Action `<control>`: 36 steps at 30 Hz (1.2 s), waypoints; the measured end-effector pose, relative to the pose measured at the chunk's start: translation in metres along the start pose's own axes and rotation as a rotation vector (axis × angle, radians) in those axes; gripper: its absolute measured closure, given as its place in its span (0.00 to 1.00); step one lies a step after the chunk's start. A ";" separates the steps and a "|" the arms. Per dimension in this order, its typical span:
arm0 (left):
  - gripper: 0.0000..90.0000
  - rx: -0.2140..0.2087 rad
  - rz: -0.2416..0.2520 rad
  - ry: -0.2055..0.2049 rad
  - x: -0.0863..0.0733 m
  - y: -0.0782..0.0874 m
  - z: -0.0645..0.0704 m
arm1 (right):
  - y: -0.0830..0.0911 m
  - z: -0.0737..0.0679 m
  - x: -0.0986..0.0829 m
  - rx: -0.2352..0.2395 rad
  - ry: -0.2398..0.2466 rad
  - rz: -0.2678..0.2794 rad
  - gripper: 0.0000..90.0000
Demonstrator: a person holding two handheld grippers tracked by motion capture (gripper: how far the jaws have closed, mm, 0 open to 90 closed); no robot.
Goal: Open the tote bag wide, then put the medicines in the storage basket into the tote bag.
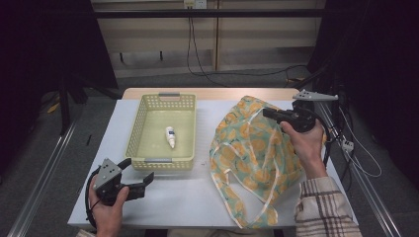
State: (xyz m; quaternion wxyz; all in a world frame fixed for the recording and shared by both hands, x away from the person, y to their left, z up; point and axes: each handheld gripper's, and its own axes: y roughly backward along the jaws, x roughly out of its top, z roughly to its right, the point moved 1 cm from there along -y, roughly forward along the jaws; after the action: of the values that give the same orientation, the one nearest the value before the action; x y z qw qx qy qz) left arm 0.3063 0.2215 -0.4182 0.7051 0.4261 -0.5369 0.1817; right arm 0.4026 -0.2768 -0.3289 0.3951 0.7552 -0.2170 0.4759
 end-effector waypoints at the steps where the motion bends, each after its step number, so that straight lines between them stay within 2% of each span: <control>1: 0.09 0.000 0.000 0.002 0.000 0.000 0.000 | 0.001 0.001 0.001 -0.002 -0.003 0.006 1.00; 5: 0.09 -0.002 -0.005 0.000 -0.001 0.001 -0.001 | 0.006 0.005 0.008 -0.013 0.000 0.027 1.00; 10: 0.09 0.001 -0.003 0.017 -0.002 0.002 -0.002 | 0.008 0.006 0.016 -0.008 0.001 0.060 1.00; 14: 0.09 0.001 -0.001 0.014 -0.002 0.003 -0.003 | 0.010 0.006 0.022 -0.004 0.003 0.087 1.00; 22: 0.09 -0.003 0.003 0.009 0.000 0.002 -0.001 | 0.007 0.002 0.016 -0.004 0.015 0.059 1.00; 27: 0.09 0.010 0.000 0.013 -0.001 0.004 -0.002 | 0.008 0.004 0.016 -0.006 0.012 0.066 1.00; 30: 0.09 0.003 -0.003 0.006 -0.001 0.004 -0.002 | 0.006 0.004 0.016 -0.004 0.014 0.059 1.00; 36: 0.09 -0.046 -0.041 0.002 0.005 0.000 -0.002 | 0.005 0.002 0.016 -0.003 0.017 0.053 1.00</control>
State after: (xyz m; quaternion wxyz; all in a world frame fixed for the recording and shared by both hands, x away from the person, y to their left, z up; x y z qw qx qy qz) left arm 0.3097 0.2218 -0.4135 0.7187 0.4206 -0.5315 0.1554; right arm 0.4074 -0.2803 -0.3136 0.3852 0.7447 -0.2340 0.4923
